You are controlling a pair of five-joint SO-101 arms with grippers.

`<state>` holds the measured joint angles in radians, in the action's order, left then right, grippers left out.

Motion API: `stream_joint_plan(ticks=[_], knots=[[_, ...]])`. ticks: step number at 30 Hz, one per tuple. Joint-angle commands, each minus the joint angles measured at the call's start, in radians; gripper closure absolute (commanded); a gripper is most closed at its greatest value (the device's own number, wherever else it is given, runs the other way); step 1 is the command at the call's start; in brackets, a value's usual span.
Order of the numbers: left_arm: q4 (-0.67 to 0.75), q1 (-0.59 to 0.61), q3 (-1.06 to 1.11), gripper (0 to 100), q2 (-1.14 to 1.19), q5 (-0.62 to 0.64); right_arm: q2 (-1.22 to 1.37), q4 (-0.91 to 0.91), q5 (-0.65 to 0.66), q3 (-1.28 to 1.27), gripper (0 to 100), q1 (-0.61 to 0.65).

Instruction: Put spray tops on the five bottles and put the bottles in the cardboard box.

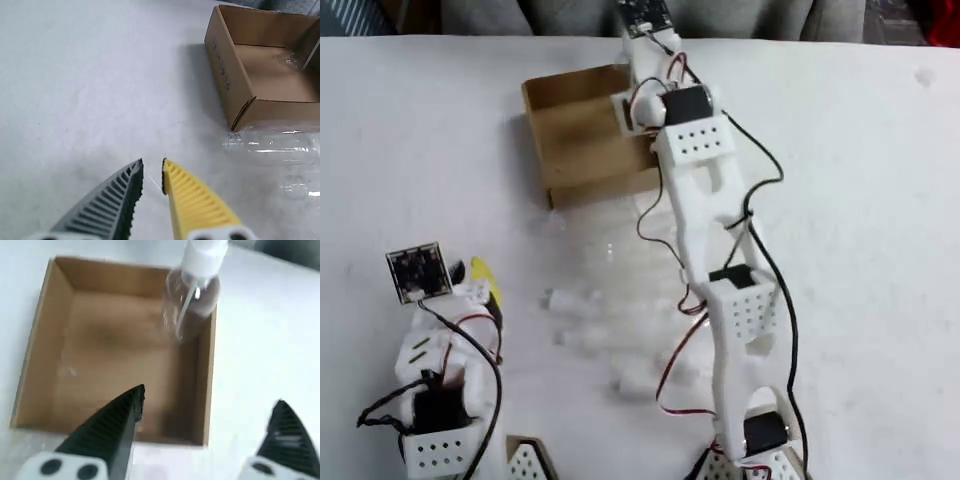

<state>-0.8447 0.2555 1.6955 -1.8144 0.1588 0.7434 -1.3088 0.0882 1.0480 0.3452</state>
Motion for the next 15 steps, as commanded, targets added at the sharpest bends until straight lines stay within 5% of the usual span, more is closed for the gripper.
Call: stream_joint_plan(ticks=[1,7,11,15], knots=[[0.037,-0.008,-0.003,93,-0.012,-0.014,-0.113,-0.165,-0.003,0.057,76.2,-0.022],[0.034,-0.007,-0.003,93,-0.012,-0.014,-0.116,-0.228,-0.003,0.057,97.2,-0.107],[0.034,-0.008,-0.003,93,-0.012,-0.014,-0.104,-0.249,0.008,0.044,96.5,-0.156],[0.034,-0.012,-0.003,93,-0.012,-0.014,-0.091,-0.283,0.229,0.054,93.1,-0.15]])
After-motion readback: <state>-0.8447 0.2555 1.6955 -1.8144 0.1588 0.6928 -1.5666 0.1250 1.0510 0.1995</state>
